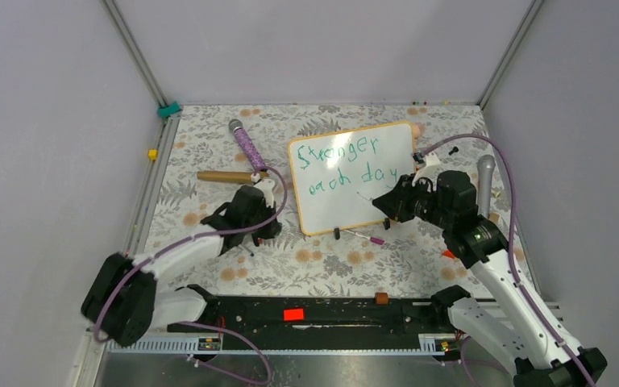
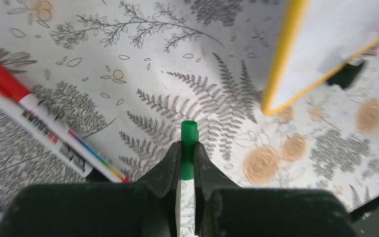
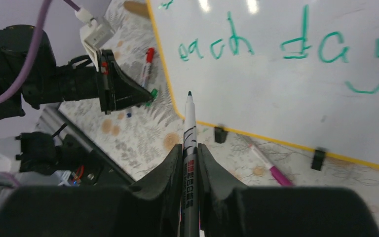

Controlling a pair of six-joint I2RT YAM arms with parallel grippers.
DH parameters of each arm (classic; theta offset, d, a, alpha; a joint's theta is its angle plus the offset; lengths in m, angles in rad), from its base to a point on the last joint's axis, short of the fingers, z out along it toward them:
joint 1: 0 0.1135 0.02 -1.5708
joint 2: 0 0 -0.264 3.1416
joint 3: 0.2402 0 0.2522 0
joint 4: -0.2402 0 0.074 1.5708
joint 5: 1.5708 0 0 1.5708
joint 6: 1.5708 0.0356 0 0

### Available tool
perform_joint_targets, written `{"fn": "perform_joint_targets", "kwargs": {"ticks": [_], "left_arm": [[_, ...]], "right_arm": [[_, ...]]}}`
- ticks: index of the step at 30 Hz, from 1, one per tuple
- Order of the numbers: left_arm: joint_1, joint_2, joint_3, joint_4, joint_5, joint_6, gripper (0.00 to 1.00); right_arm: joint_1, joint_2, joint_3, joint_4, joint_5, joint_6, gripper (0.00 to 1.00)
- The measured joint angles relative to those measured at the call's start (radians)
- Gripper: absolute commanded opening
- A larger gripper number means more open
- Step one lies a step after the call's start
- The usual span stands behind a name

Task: Write a sentence on the whiteboard
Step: Close the whiteboard marker at the center of the board.

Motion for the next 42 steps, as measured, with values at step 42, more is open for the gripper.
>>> {"fn": "perform_joint_targets", "kwargs": {"ticks": [42], "left_arm": [[-0.041, -0.906, -0.607, 0.708, 0.281, 0.360, 0.00]], "right_arm": [[0.557, 0.755, 0.708, -0.364, 0.090, -0.132, 0.00]]}}
